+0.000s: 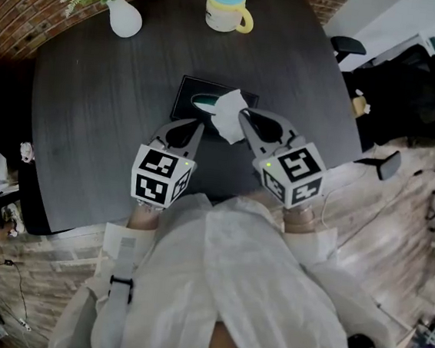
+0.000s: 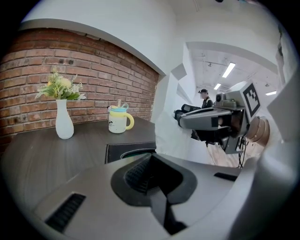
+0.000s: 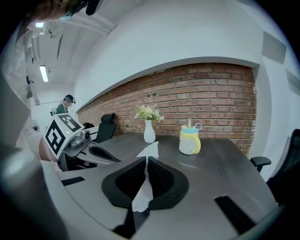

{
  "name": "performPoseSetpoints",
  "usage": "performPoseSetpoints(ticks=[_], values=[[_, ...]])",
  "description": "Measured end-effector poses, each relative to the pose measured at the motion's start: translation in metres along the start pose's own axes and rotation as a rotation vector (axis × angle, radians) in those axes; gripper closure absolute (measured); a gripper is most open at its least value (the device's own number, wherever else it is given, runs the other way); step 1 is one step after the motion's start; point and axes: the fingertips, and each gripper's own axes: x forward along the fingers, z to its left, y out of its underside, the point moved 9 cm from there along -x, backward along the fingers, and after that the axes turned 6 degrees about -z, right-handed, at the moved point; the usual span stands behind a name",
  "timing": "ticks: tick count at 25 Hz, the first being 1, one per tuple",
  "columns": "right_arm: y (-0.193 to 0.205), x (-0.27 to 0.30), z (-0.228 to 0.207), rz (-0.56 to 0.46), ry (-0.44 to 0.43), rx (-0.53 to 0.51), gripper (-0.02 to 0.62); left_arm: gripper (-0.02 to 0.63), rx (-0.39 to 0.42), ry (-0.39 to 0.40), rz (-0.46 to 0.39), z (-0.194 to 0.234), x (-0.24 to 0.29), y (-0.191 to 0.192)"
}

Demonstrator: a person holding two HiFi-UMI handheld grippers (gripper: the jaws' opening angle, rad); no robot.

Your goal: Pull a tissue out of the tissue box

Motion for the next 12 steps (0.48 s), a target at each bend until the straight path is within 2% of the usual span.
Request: performPoseSetpoints(ticks=[12], values=[[0.0004,0.0013,-0.0068,0.009,0.003,0.009,0.586,0.601,-0.008,0.005,0.003,-0.0019,0.0047,-0.0001]])
